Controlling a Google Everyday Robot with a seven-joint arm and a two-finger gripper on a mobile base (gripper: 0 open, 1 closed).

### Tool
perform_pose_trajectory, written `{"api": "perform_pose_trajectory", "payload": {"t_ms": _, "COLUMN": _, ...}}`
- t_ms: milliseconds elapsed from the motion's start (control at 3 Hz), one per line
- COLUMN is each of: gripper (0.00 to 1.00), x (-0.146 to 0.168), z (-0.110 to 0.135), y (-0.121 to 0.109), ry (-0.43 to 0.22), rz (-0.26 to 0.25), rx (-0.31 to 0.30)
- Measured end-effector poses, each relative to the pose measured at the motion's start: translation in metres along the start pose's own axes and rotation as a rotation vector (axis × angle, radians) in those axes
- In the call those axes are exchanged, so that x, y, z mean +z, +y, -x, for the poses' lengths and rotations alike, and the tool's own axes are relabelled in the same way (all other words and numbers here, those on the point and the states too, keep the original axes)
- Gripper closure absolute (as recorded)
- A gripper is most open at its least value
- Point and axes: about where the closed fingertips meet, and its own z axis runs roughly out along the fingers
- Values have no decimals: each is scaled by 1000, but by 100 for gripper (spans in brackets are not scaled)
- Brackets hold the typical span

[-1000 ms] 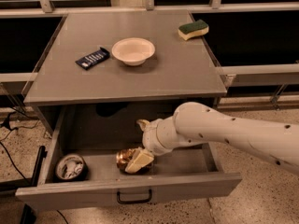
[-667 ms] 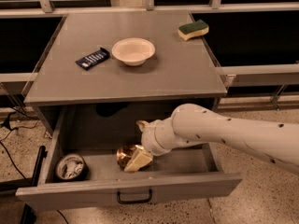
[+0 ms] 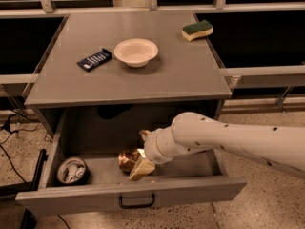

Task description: Pick orange can from top drawer and place on counter

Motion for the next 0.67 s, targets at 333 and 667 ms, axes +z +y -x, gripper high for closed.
{"api": "perform_pose_trajectory", "payload": {"t_ms": 333, "gripper": 35, "x": 5, "z": -11, "y": 5, "ry": 30, "rz": 14, "rx": -20}}
{"api": "perform_pose_trajectory", "payload": {"t_ms": 667, "gripper": 59, "x": 5, "z": -12, "y": 6, "ry": 32, "rz": 14, "rx": -22}}
